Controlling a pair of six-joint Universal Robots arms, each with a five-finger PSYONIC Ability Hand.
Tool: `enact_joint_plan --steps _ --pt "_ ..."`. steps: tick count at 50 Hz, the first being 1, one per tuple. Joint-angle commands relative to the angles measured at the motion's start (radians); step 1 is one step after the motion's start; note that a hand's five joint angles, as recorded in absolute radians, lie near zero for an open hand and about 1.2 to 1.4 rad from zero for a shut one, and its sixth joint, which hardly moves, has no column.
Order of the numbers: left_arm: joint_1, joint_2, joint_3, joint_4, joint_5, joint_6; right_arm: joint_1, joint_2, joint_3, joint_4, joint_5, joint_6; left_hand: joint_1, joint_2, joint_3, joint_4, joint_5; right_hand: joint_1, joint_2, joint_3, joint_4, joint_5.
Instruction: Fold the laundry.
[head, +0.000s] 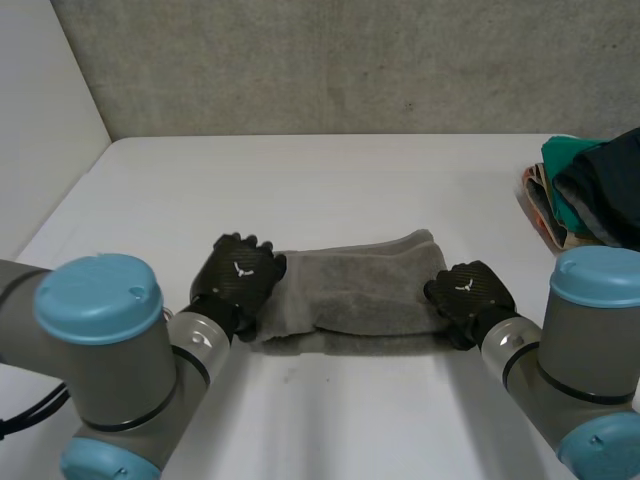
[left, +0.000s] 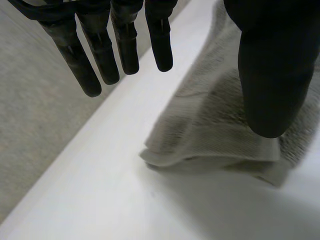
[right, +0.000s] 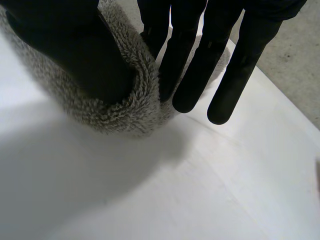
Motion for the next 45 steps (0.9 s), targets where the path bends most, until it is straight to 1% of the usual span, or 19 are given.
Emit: enact_joint_plan --steps 1,7,12,15,16,20,22,23,24,25,27,29,31,32,35,36,40,44,45 --pt "0.009 0.127 -0.041 -0.001 -0.001 -0.002 -0.069 -0.095 0.057 0.017 0.010 -0.152 -0.012 0.003 0.013 0.004 0.028 0.312 0.222 0.214 0.203 0.225" --pt "0.037 0.165 -0.064 -0.001 0.001 -0.004 -0.077 -0.132 -0.020 0.007 0.010 -0.359 -0.041 -0.026 -0.016 -0.025 -0.002 0.312 0.222 0.214 0.203 0.225" --pt "0.048 0.168 -0.061 0.000 0.001 -0.013 0.102 -0.121 -0.145 -0.004 -0.015 -0.387 -0.047 -0.032 -0.022 -0.031 -0.008 0.312 0.222 0.214 0.203 0.225" --pt "0.051 0.168 -0.056 0.008 -0.001 -0.016 0.232 -0.054 -0.208 -0.042 -0.068 -0.401 -0.062 -0.047 -0.037 -0.046 -0.022 0.312 0.222 0.214 0.203 0.225" --pt "0.052 0.167 -0.055 0.011 -0.001 -0.017 0.289 0.003 -0.224 -0.068 -0.114 -0.409 -0.062 -0.047 -0.037 -0.046 -0.022 0.312 0.222 0.214 0.203 0.225" --pt "0.063 0.167 -0.061 0.049 -0.004 -0.023 0.375 0.109 -0.234 -0.092 -0.253 -0.459 -0.068 -0.053 -0.043 -0.052 -0.028 0.312 0.222 0.214 0.203 0.225" --pt "0.074 0.168 -0.062 0.065 -0.005 -0.028 0.394 0.138 -0.236 -0.092 -0.289 -0.485 -0.070 -0.056 -0.046 -0.055 -0.031 0.312 0.222 0.214 0.203 0.225" --pt "0.083 0.168 -0.064 0.078 -0.005 -0.037 0.398 0.149 -0.238 -0.092 -0.304 -0.491 -0.079 -0.064 -0.054 -0.063 -0.040 0.200 0.109 0.102 0.091 0.113" --pt "0.087 0.168 -0.064 0.082 -0.007 -0.042 0.400 0.163 -0.239 -0.095 -0.308 -0.502 -0.085 -0.070 -0.060 -0.069 -0.046 -0.278 -0.368 -0.376 -0.387 -0.365" --pt "0.089 0.168 -0.062 0.085 -0.007 -0.049 0.400 0.164 -0.241 -0.095 -0.305 -0.501 -0.088 -0.073 -0.063 -0.072 -0.049 -0.510 -0.600 -0.608 -0.619 -0.596" --pt "0.095 0.168 -0.053 0.089 -0.005 -0.077 0.400 0.160 -0.247 -0.095 -0.285 -0.484 -0.088 -0.073 -0.063 -0.072 -0.049 -0.770 -0.860 -0.868 -0.879 -0.856" --pt "0.097 0.168 -0.044 0.089 -0.005 -0.095 0.398 0.146 -0.248 -0.101 -0.234 -0.412 -0.088 -0.073 -0.063 -0.072 -0.049 -0.910 -1.000 -1.008 -1.019 -0.996" --pt "0.100 0.168 -0.027 0.092 -0.004 -0.123 0.386 0.119 -0.244 -0.098 -0.208 -0.326 -0.088 -0.073 -0.063 -0.072 -0.049 -0.910 -1.000 -1.008 -1.019 -0.996" --pt "0.100 0.168 -0.018 0.092 -0.004 -0.132 0.359 0.064 -0.232 -0.095 -0.190 -0.203 -0.088 -0.073 -0.063 -0.072 -0.049 -0.910 -1.000 -1.008 -1.019 -0.996" --pt "0.097 0.168 0.019 0.098 -0.005 -0.168 0.302 -0.027 -0.208 -0.089 -0.174 0.014 -0.091 -0.076 -0.066 -0.075 -0.052 -0.910 -1.000 -1.008 -1.019 -0.996" --pt "0.094 0.168 0.028 0.098 -0.005 -0.178 0.265 -0.091 -0.186 -0.087 -0.176 0.174 -0.091 -0.076 -0.066 -0.075 -0.052 -0.910 -1.000 -1.008 -1.019 -0.996" --pt "0.080 0.157 0.085 0.098 -0.007 -0.234 0.201 -0.185 -0.161 -0.064 -0.170 0.442 -0.088 -0.073 -0.063 -0.072 -0.049 -0.910 -1.000 -1.008 -1.019 -0.996" --pt "0.022 0.110 0.146 0.091 -0.010 -0.301 0.080 -0.225 -0.176 0.060 -0.160 0.501 -0.085 -0.070 -0.060 -0.069 -0.046 -0.910 -1.000 -1.008 -1.019 -0.996" --pt "-0.023 0.075 0.175 0.085 -0.011 -0.325 0.054 -0.221 -0.185 0.089 -0.156 0.503 -0.082 -0.068 -0.057 -0.066 -0.043 -0.910 -1.000 -1.008 -1.019 -0.996"
